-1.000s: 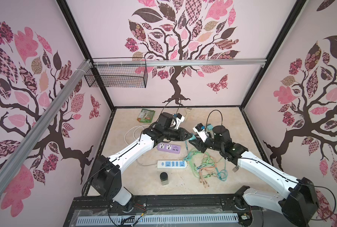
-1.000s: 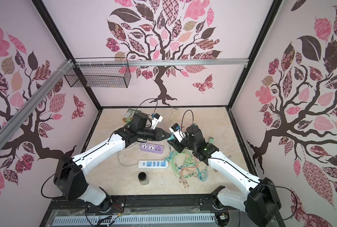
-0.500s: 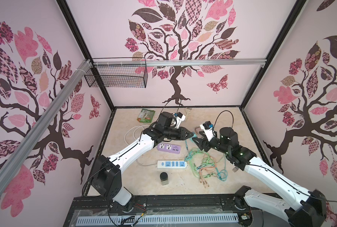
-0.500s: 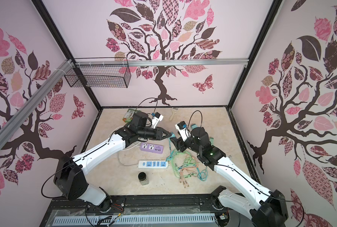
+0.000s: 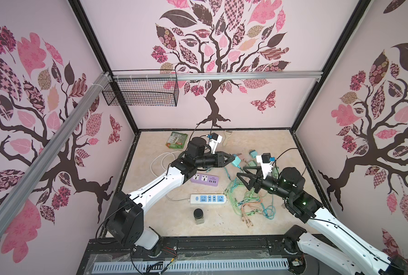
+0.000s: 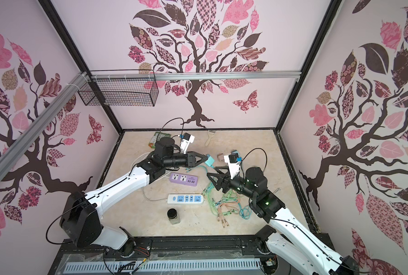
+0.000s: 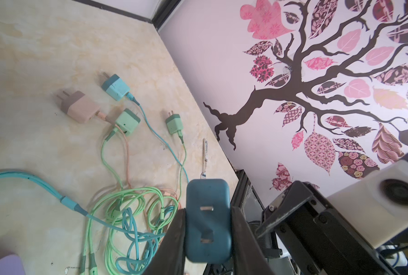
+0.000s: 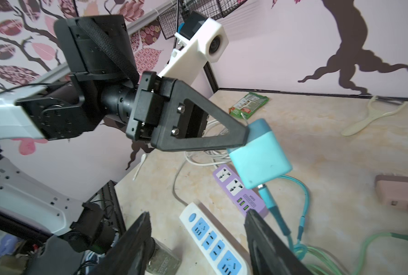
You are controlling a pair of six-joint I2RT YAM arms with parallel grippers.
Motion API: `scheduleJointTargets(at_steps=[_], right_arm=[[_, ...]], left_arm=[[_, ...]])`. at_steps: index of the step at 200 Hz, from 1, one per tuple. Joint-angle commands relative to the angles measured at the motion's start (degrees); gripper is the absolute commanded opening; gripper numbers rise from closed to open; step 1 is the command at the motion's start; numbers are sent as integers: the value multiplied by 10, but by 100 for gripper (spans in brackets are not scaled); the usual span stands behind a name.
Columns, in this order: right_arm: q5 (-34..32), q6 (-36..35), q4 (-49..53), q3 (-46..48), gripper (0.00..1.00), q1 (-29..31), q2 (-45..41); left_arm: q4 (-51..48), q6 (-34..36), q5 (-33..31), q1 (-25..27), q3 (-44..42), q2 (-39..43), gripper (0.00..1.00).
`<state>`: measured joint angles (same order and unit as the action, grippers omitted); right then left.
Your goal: Insert the plug
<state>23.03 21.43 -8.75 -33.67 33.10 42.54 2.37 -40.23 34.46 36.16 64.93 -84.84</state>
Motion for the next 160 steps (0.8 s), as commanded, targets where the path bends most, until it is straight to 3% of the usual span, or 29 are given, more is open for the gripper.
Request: scheduleJointTargets(at_steps=[1, 80, 136, 160], right_arm=[[45, 87, -116, 29, 63, 1, -15], [97, 218, -347, 97, 60, -1, 28], [90, 303, -463, 110, 59, -25, 74], [87, 317, -468, 86, 57, -26, 106]], left_arm=[[122, -36, -14, 1, -35, 29, 0], [352, -131, -5, 1, -137, 64, 0], [467, -165, 0, 2, -193, 79, 0], [505, -171, -10, 3, -212, 79, 0]])
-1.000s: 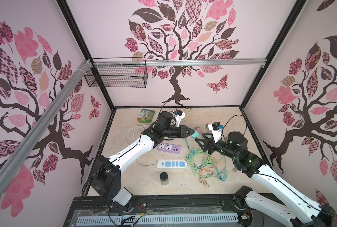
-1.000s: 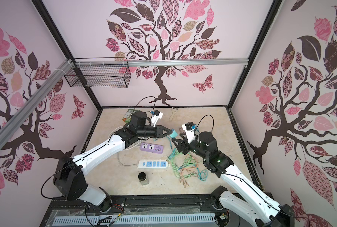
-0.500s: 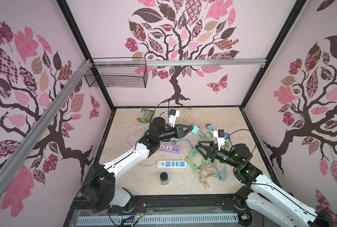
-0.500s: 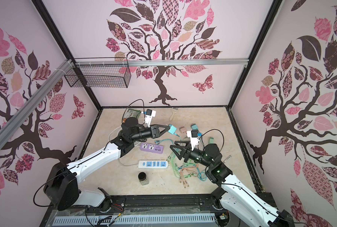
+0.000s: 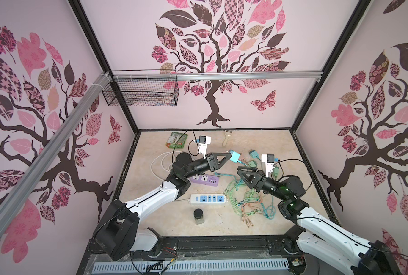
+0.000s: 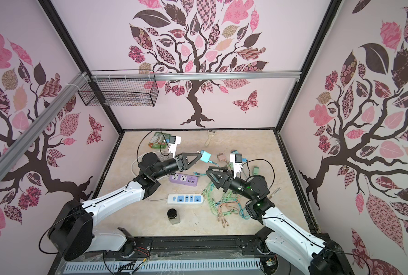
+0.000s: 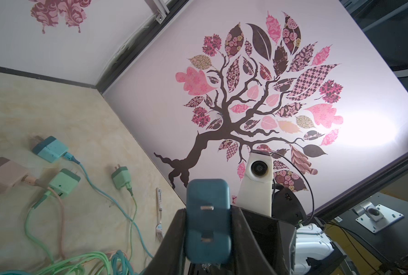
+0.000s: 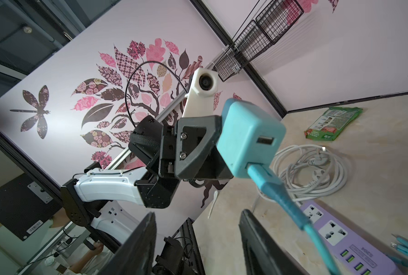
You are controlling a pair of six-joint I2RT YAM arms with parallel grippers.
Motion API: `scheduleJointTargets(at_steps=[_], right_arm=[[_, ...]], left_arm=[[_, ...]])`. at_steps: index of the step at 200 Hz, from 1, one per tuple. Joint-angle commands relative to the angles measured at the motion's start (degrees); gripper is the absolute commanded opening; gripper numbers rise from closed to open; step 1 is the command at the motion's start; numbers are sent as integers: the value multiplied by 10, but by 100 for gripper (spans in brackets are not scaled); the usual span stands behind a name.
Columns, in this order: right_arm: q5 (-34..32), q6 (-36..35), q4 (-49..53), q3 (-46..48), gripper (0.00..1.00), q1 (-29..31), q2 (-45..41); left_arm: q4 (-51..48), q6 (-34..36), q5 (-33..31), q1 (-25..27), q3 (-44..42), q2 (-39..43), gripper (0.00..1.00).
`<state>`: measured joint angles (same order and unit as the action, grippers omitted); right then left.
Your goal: Insert the plug
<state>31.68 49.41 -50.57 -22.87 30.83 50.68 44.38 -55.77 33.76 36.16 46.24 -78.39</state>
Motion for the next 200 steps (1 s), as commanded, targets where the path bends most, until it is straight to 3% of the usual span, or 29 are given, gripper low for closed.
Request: scheduleJointTargets(at_steps=[1, 36, 200], right_arm=[[0, 38, -50, -23, 57, -3, 27], [1, 74, -100, -35, 54, -4, 68], [-20, 44, -103, -73, 44, -4, 91]], left_arm=[[87, -17, -4, 3, -26, 15, 0], [162, -35, -18, 8, -48, 8, 0], [201, -18, -57, 60, -74, 8, 0]])
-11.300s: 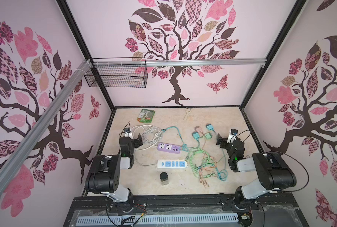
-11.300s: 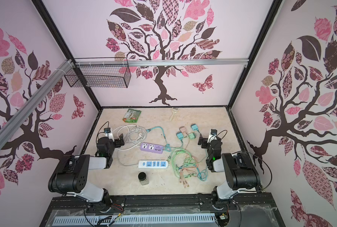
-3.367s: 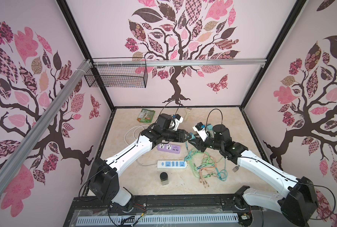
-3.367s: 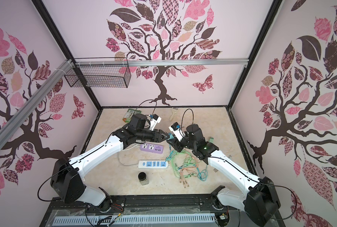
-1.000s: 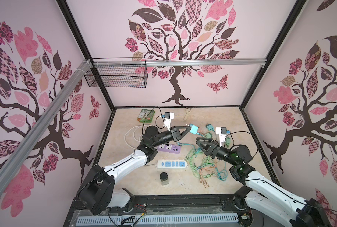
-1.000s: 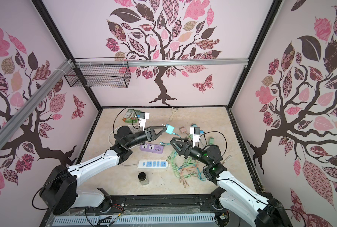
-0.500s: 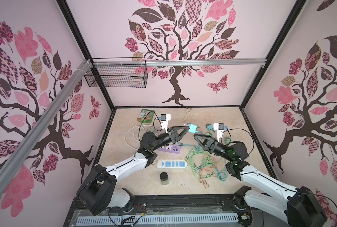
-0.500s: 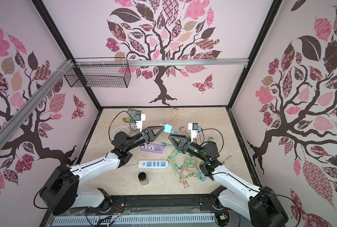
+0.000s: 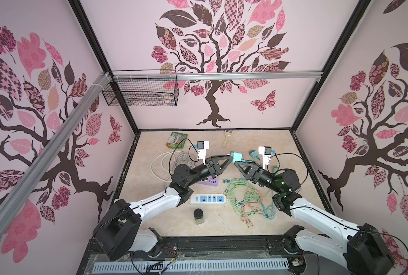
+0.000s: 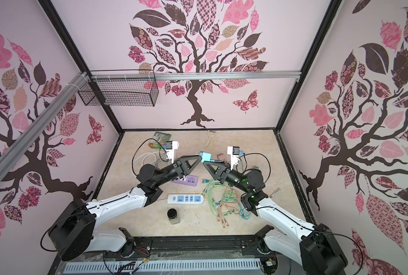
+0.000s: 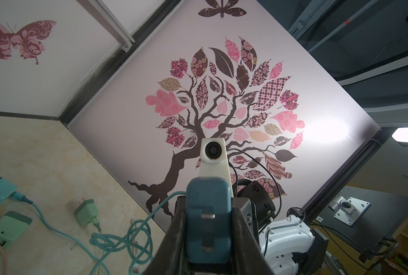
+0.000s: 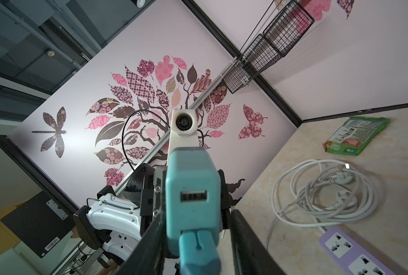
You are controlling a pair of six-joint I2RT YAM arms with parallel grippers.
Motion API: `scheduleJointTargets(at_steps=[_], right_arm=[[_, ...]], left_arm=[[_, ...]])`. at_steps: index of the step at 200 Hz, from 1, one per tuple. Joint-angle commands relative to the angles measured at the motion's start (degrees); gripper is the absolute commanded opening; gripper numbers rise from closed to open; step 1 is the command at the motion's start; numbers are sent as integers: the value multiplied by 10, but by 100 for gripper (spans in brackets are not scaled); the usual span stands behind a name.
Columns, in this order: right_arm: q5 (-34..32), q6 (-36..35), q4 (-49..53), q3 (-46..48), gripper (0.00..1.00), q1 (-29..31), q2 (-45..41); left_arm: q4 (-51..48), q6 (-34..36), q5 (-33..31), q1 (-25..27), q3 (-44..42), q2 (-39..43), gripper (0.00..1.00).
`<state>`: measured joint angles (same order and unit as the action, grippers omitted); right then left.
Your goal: Insert the plug
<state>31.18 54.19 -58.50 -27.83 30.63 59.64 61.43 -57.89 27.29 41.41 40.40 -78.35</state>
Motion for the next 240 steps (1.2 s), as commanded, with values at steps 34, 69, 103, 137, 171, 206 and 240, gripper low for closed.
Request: scheduleJointTargets(at_steps=[34, 69, 103, 137, 171, 206, 240], right_arm=[[-20, 5, -42, -24, 42, -2, 3], [-15, 8, -47, -31, 38, -2, 9], [-5, 10, -49, -38, 36, -2, 14], [-5, 6, -44, -43, 35, -2, 14], [1, 4, -38, -49, 27, -2, 15], [2, 1, -32, -51, 21, -2, 17], [-2, -11, -11, -51, 18, -2, 11]], left_arm=[[37, 7, 0, 10, -26, 11, 0], [37, 10, -2, 13, -29, 9, 0], [38, 12, -4, 16, -27, 2, 0], [37, 13, -5, 17, -27, -4, 0], [34, 15, -3, 17, -25, -6, 0], [20, 19, -5, 17, -26, -4, 0], [-15, 31, -9, 17, -28, 9, 8]])
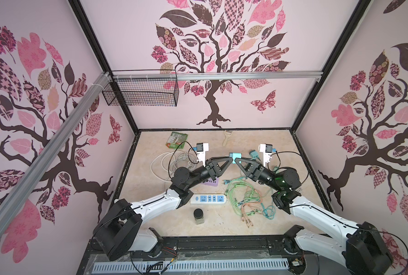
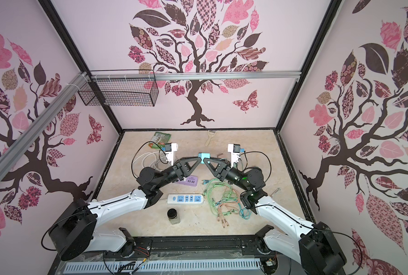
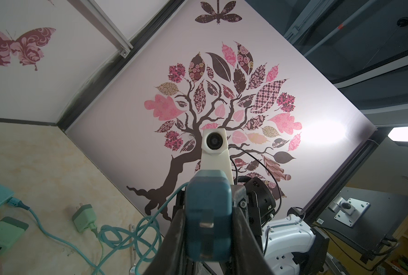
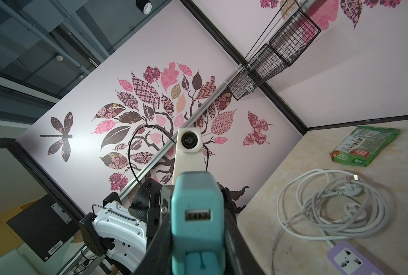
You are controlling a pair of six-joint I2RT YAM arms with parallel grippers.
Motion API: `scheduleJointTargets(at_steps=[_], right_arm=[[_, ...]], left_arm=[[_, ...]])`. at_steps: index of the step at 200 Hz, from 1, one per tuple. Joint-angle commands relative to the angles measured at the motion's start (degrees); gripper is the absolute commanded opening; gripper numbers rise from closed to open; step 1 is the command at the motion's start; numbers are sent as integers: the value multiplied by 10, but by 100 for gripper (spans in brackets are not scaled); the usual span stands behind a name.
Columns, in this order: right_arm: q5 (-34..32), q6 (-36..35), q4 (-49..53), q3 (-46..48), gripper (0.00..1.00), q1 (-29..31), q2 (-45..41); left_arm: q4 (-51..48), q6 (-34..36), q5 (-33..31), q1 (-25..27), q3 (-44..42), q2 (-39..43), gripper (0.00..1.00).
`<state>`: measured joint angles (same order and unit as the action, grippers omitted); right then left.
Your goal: Insert the plug
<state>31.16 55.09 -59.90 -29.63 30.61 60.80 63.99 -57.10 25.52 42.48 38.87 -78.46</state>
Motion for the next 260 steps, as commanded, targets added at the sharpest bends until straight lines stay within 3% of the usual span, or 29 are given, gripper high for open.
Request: scheduleJointTargets(at_steps=[1, 50, 81, 144, 181, 204, 260], right_arm=[[-2, -22, 5, -33, 18, -2, -1], [-19, -122, 162, -67, 18, -2, -32], [-26, -175, 241, -94, 17, -3, -38], [-62, -293, 420, -175, 16, -3, -16], [-76, -355, 496, -237, 16, -3, 17], [-80, -381, 520, -272, 16, -3, 47], [-85, -426, 548, -376, 16, -8, 164]], left_arm=[[-41, 24, 9, 6, -13, 11, 8], [-154, 82, -18, 6, -26, 80, 49], [-234, 126, -34, 3, -33, 134, 60], [-498, 197, -83, -17, -39, 264, 63], [-619, 197, -108, -68, -78, 367, 64], [-696, 199, -163, -80, -91, 417, 67], [-775, 190, -218, -82, -94, 428, 69]])
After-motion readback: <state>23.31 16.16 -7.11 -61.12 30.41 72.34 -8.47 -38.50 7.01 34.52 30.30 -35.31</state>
